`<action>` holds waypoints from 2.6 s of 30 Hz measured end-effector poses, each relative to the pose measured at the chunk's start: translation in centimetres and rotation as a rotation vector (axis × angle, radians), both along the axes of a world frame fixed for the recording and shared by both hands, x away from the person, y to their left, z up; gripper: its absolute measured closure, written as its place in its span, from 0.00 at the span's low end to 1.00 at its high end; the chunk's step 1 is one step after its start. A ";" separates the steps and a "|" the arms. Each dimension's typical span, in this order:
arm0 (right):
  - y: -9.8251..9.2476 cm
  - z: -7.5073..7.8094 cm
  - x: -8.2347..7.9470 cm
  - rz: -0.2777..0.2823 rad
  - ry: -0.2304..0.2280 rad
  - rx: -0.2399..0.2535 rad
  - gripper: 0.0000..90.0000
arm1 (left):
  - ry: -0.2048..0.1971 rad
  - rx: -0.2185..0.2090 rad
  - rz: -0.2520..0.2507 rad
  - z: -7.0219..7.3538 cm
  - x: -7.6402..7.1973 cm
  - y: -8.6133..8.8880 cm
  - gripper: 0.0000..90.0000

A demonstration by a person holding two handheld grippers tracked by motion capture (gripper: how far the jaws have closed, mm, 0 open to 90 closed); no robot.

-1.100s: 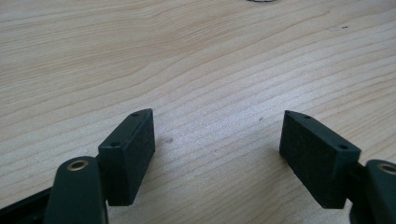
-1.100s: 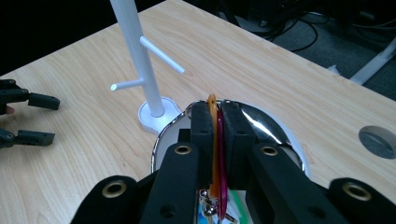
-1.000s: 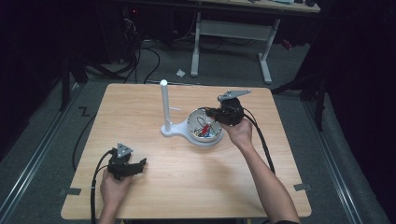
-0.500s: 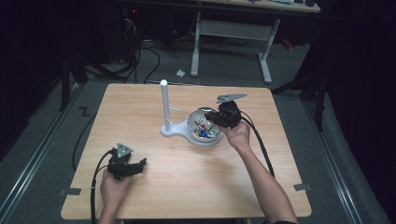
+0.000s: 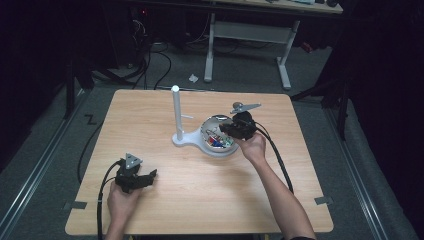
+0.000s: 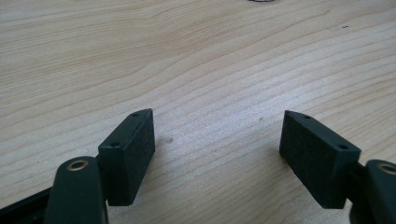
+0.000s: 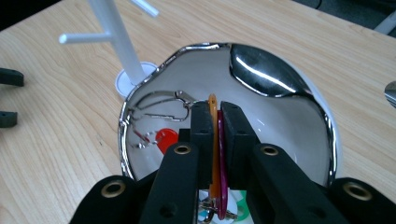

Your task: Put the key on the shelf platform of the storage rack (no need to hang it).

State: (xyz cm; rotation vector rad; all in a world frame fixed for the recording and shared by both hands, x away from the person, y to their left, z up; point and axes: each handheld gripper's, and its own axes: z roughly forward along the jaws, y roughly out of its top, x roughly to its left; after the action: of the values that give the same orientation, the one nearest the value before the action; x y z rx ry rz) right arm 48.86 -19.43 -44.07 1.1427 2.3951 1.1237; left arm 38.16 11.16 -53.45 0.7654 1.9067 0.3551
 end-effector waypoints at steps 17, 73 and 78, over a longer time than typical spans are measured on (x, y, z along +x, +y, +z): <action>0.4 -0.6 0.1 -0.012 -0.001 -0.040 0.85 | -0.008 0.008 -0.010 0.0 0.0 0.1 0.30; -9.0 5.1 -7.8 -0.213 -0.126 0.028 0.51 | -0.005 0.010 -0.006 -0.1 0.0 0.0 0.30; -9.4 5.7 -8.7 -0.217 -0.141 0.040 0.50 | -0.008 0.013 -0.008 -0.1 0.0 0.0 0.30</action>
State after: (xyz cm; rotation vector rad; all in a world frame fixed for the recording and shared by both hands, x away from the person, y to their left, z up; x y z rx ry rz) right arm 40.18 -28.81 -38.41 1.2562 2.0948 1.1434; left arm 38.15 11.15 -53.54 0.7788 1.8952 0.3650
